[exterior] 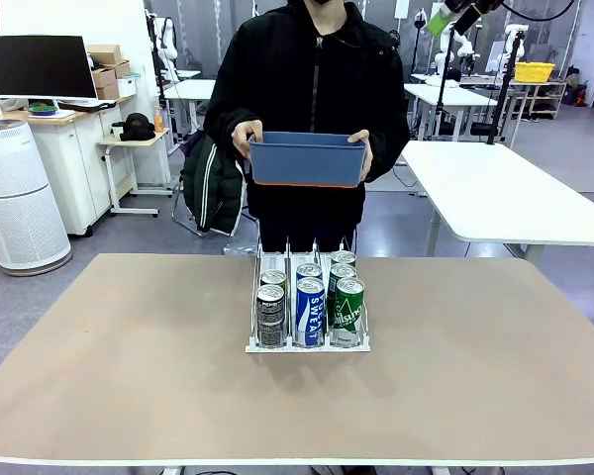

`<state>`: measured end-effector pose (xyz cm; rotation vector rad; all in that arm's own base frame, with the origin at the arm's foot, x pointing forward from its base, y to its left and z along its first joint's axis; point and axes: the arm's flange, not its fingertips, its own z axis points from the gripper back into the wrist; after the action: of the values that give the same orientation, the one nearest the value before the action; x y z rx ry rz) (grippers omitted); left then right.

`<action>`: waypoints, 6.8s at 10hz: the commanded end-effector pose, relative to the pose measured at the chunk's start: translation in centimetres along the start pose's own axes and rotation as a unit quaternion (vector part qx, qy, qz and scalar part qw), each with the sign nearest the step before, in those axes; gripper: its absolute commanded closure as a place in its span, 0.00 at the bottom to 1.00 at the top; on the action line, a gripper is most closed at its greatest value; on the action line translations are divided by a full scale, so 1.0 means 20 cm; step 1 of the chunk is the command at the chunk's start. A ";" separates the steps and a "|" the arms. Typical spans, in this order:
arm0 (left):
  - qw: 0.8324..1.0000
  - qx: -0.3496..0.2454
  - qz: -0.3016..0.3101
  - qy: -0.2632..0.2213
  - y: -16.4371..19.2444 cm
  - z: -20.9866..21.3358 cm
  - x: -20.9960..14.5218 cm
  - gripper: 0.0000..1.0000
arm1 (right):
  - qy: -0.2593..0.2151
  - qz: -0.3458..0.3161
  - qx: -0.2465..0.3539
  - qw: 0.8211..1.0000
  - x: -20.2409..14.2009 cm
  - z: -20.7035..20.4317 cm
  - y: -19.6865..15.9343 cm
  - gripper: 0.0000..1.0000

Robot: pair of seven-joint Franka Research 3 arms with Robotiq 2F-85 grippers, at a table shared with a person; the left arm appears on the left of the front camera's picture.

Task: Fill the beverage cans into the dispenser.
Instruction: Pick up the Ionic drink handed by the human.

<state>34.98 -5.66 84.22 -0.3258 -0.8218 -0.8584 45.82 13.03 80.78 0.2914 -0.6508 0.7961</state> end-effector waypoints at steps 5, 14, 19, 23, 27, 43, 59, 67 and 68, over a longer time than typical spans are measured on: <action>1.000 -0.005 0.008 -0.007 0.00 0.00 0.00 0.00 | 0.000 0.000 0.000 1.000 0.00 0.01 0.00 0.00; 1.000 -0.005 0.008 -0.007 0.00 0.00 0.00 0.00 | 0.000 0.000 0.000 1.000 0.00 0.01 0.00 0.00; 1.000 -0.005 0.008 -0.007 0.00 0.00 0.00 0.00 | 0.000 0.000 0.000 1.000 0.00 0.01 0.00 0.00; 1.000 -0.005 0.008 -0.007 0.00 0.00 0.00 0.00 | 0.000 0.000 0.000 1.000 0.00 0.01 0.00 0.00; 1.000 -0.005 0.008 -0.007 0.00 0.00 0.00 0.00 | 0.000 0.000 0.000 1.000 0.00 0.01 0.00 0.00; 1.000 -0.005 0.008 -0.007 0.00 0.00 0.00 0.00 | 0.000 0.000 0.000 1.000 0.00 0.01 0.00 0.00; 0.998 0.027 -0.006 0.049 0.30 -0.34 0.00 0.00 | 0.000 0.000 0.000 1.000 0.00 0.01 0.00 0.00; 0.999 0.018 -0.005 0.050 0.48 -0.66 -0.06 0.00 | 0.000 0.000 0.000 1.000 0.00 0.01 0.00 0.00; 0.999 0.017 -0.002 0.037 0.48 -0.71 -0.06 0.00 | 0.000 0.000 0.000 1.000 0.00 0.01 0.00 0.00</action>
<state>48.81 -6.63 75.42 -0.2382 -0.7300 -0.8497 45.81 13.03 80.92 0.2910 -0.6537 0.7966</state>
